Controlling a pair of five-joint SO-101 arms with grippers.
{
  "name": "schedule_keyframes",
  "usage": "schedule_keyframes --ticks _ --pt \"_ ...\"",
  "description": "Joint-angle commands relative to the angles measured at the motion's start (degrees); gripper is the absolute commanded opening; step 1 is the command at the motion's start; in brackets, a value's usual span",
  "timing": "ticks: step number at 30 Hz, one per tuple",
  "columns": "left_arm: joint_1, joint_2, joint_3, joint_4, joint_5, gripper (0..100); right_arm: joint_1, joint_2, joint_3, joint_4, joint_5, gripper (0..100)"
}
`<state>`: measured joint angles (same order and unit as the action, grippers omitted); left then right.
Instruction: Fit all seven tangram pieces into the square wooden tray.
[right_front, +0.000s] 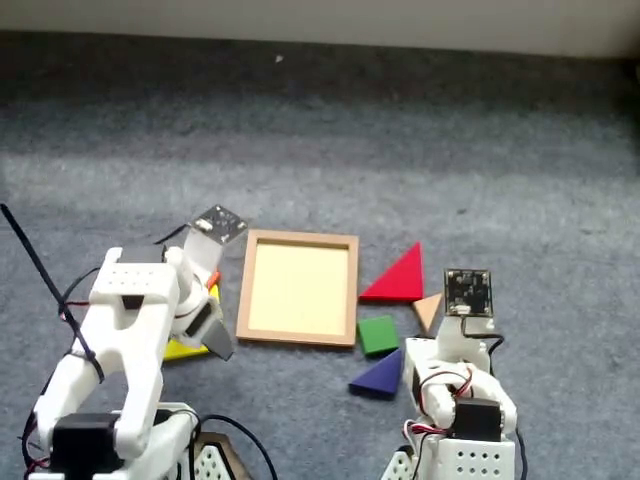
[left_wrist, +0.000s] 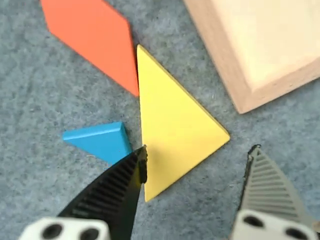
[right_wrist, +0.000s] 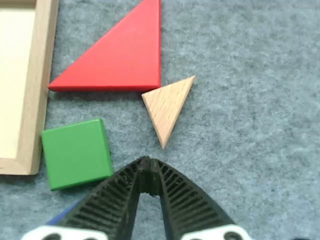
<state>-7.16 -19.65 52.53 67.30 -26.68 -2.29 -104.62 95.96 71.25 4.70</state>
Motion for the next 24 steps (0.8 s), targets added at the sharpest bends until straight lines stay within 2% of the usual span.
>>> schedule_keyframes --ticks 1,6,18,24 --pt "1.63 5.41 -5.41 -0.70 0.88 32 0.57 -0.66 8.57 0.40 0.53 0.9" --pt "1.89 11.82 -7.34 -1.23 0.79 31 0.57 -0.66 8.57 0.40 0.53 0.9" --pt "1.80 8.04 -3.56 -2.29 0.97 31 0.57 -0.66 8.57 0.40 0.53 0.9" --pt "1.89 8.84 -3.65 -2.37 0.97 24 0.57 -0.66 8.57 0.40 0.53 0.9"
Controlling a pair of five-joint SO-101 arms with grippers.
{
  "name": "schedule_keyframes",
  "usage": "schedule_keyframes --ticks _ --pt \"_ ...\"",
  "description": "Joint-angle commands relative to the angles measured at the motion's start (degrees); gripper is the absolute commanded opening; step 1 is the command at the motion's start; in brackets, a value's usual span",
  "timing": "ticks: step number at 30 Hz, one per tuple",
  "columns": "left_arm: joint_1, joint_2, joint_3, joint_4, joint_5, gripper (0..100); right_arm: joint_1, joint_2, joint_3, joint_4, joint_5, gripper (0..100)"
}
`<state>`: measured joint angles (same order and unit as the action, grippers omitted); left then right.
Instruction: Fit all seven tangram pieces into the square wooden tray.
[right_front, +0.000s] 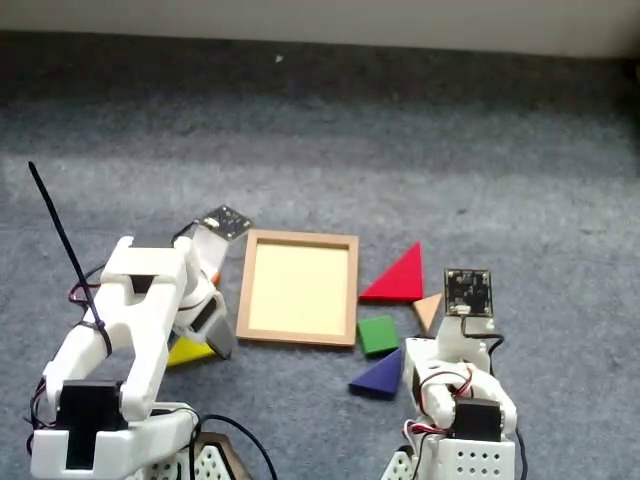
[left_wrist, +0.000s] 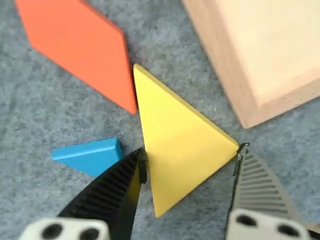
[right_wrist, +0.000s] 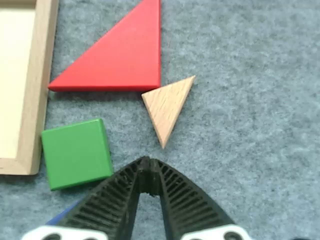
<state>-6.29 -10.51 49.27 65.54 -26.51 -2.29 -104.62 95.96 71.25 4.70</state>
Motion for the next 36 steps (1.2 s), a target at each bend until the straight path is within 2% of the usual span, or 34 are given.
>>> schedule_keyframes --ticks 1,8,12,17,22,26,31,36 --pt "1.01 -0.31 -0.40 -0.62 0.79 24 0.57 -0.66 8.57 0.40 0.53 0.9" --pt "1.01 -0.66 -0.40 -0.44 0.79 24 0.57 -0.66 8.57 0.40 0.53 0.9" --pt "1.01 -6.99 -0.13 0.09 0.79 24 0.57 -0.66 8.57 0.40 0.53 0.9" --pt "1.10 -19.12 -0.04 6.59 0.88 24 0.57 -0.66 8.57 0.40 0.53 0.9" --pt "0.92 -20.79 0.48 9.32 0.88 26 0.57 -0.66 8.57 0.40 0.53 0.9" --pt "0.92 -19.21 4.00 6.95 0.88 32 0.57 -0.66 8.57 0.40 0.53 0.9" --pt "1.01 -17.63 5.85 2.37 0.97 32 0.57 -0.66 8.57 0.40 0.53 0.9" --pt "1.01 -12.62 5.67 -2.46 3.96 32 0.57 -0.66 8.57 0.40 0.53 0.9"
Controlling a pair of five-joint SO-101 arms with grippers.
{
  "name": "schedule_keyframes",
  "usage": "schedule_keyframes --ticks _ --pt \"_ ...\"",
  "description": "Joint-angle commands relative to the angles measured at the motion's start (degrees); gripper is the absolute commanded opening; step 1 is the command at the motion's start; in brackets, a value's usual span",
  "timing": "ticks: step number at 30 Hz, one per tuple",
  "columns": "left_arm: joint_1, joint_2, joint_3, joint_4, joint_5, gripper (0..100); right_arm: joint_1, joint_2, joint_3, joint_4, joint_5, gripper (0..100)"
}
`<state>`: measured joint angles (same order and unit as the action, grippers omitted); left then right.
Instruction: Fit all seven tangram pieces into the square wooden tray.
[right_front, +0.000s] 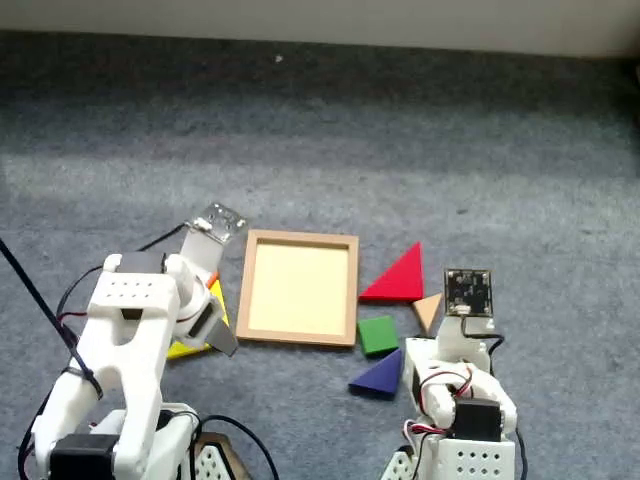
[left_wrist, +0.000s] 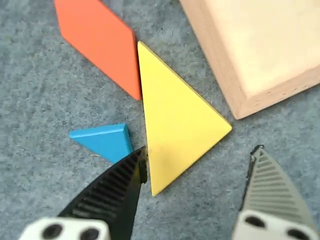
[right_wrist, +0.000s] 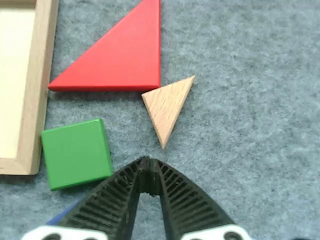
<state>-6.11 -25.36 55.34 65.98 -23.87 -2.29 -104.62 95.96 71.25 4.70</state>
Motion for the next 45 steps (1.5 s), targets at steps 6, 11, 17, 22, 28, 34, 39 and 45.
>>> schedule_keyframes --ticks 6,11,17,22,28,34,39,45 --pt "0.84 9.36 -3.91 -4.57 1.41 32 0.57 -0.66 8.57 0.40 0.53 0.9" --pt "0.84 11.47 -5.49 -4.66 1.49 32 0.57 -0.66 8.57 0.40 0.53 0.9" --pt "0.84 15.60 -8.84 -4.75 4.66 32 0.57 -0.66 8.57 0.40 0.53 0.9" --pt "0.84 19.56 -11.38 -4.31 4.75 32 0.57 -0.66 8.57 0.40 0.53 0.9" --pt "1.98 19.56 -10.95 -4.31 4.75 30 0.57 -0.66 8.57 0.40 0.53 0.9" --pt "4.62 19.56 -9.98 -4.48 4.66 23 0.57 -0.66 8.57 0.40 0.53 0.9" --pt "4.35 19.03 -9.98 -4.40 4.66 24 0.57 -0.66 8.57 0.40 0.53 0.9" --pt "4.35 18.68 -10.07 -4.04 5.01 24 0.57 -0.66 8.57 0.40 0.53 0.9"
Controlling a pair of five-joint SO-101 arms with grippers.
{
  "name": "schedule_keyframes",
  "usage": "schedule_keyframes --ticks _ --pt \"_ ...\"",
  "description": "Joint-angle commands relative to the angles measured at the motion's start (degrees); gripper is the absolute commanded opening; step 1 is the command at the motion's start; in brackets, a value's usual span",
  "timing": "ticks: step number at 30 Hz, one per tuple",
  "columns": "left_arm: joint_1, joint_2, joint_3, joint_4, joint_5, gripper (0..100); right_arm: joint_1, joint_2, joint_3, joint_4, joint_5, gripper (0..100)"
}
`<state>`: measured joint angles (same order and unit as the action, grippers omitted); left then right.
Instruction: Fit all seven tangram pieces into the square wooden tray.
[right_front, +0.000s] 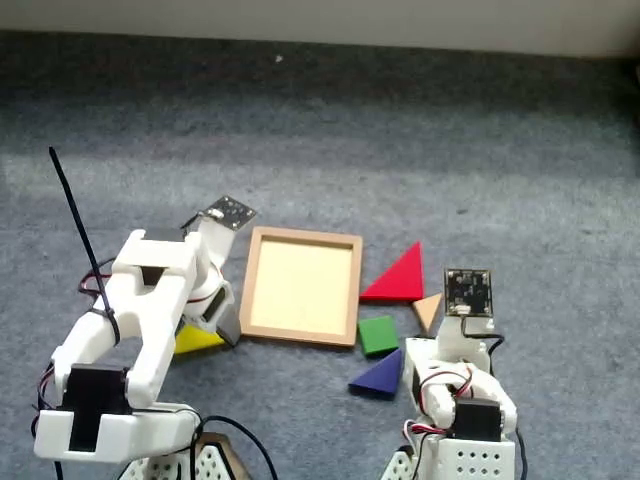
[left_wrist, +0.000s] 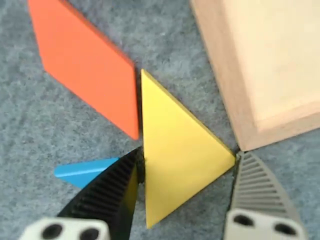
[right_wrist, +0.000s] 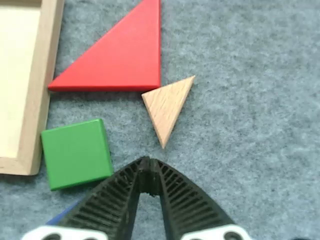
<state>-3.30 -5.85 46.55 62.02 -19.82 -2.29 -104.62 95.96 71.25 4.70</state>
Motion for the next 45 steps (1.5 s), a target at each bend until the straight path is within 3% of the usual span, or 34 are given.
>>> schedule_keyframes --ticks 1,14,20,25,34,45 --pt "1.63 -1.54 -1.27 0.62 0.97 24 0.57 -0.66 8.57 0.40 0.53 0.9" --pt "1.98 -23.96 -1.63 15.03 1.05 24 0.57 -0.66 8.57 0.40 0.53 0.9" --pt "2.07 -28.09 -1.54 16.35 1.05 24 0.57 -0.66 8.57 0.40 0.53 0.9" --pt "1.71 -25.19 -0.04 16.00 0.79 32 0.57 -0.66 8.57 0.40 0.53 0.9" --pt "-0.57 -7.60 0.13 3.78 -0.79 32 0.57 -0.66 8.57 0.40 0.53 0.9" --pt "-2.51 -1.98 -1.45 1.85 -2.90 32 0.57 -0.66 8.57 0.40 0.53 0.9"
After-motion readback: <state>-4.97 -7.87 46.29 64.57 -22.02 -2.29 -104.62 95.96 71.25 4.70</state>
